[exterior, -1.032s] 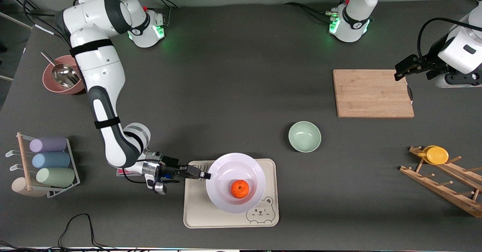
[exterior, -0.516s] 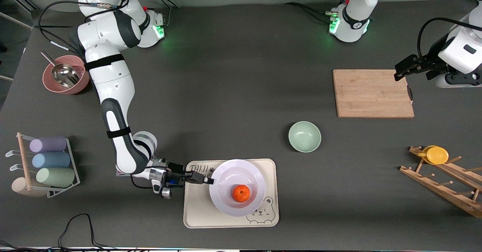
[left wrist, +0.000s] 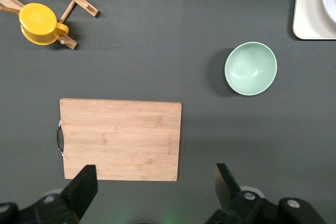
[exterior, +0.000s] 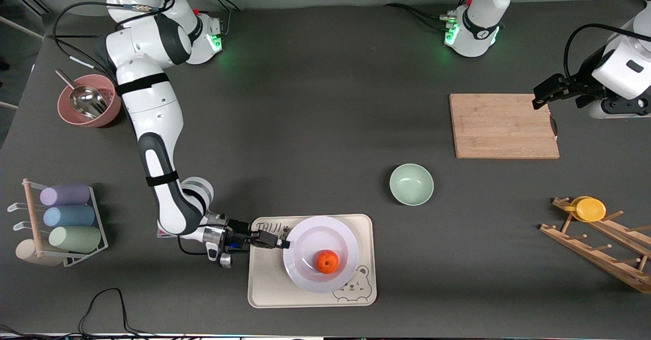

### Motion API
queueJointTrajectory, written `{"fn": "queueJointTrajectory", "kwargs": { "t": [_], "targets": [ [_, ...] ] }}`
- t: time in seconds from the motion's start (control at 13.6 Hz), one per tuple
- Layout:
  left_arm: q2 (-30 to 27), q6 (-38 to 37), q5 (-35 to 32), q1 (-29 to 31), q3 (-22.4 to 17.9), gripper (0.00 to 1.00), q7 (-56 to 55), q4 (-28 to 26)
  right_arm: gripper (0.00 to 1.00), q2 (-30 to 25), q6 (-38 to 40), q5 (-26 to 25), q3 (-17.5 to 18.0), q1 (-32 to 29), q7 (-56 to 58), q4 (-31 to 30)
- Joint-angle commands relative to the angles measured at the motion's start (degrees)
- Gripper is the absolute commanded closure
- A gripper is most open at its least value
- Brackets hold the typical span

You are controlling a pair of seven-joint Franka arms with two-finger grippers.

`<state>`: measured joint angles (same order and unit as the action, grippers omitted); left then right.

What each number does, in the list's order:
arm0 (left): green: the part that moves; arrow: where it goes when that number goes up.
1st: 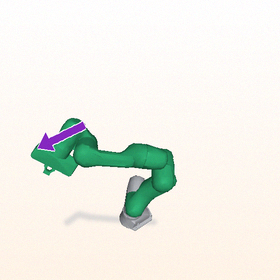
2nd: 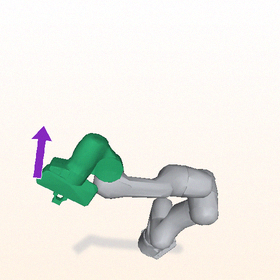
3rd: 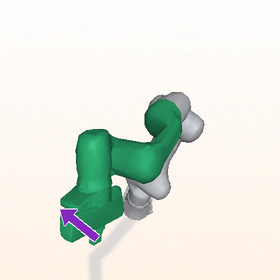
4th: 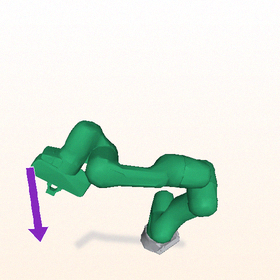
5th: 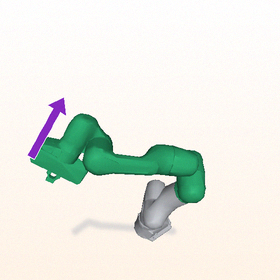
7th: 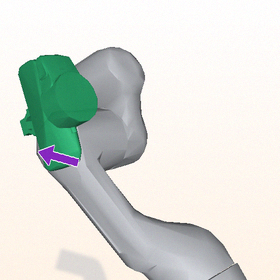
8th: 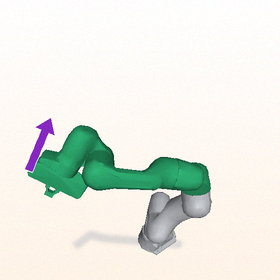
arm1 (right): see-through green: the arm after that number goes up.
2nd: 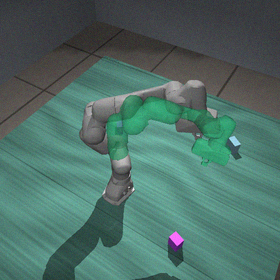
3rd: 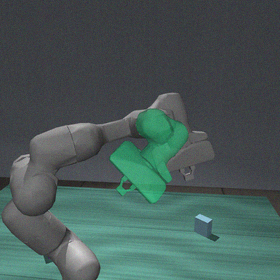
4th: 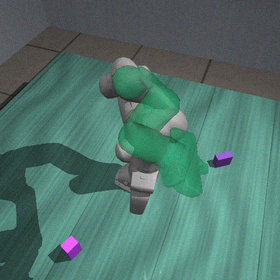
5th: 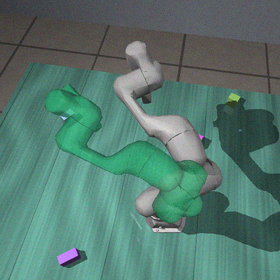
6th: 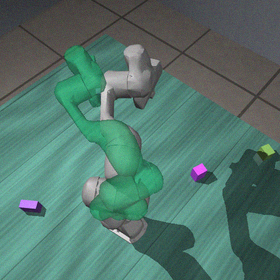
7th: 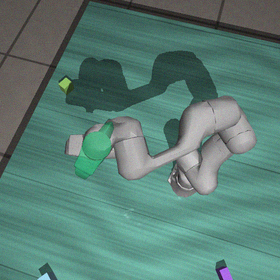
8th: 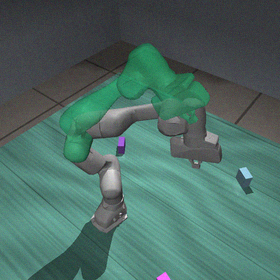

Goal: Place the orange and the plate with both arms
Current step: 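Open the right gripper and release the plate on the tray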

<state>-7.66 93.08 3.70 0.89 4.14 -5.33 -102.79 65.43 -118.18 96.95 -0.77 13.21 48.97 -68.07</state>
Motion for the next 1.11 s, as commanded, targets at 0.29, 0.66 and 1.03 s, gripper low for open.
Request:
{"fn": "queueJointTrajectory", "kwargs": {
  "t": [0.29,0.66,1.03],
  "targets": [
    [0.1,0.44,0.52,-0.54,-0.36,0.0,0.85,0.92,0.43,-2.75,-0.73,-16.33,-1.86,0.85,-15.63,2.41],
    [0.1,0.61,0.52,-0.54,-0.36,0.0,0.85,0.92,0.35,-10.3,0.14,-39.32,-3.01,0.41,-31.36,2.41],
    [0.1,0.61,0.52,-0.54,-0.36,0.0,0.85,0.92,0.0,-25.14,10.58,-66.68,-3.01,-1.61,-39.2,-3.19]
  ]
}}
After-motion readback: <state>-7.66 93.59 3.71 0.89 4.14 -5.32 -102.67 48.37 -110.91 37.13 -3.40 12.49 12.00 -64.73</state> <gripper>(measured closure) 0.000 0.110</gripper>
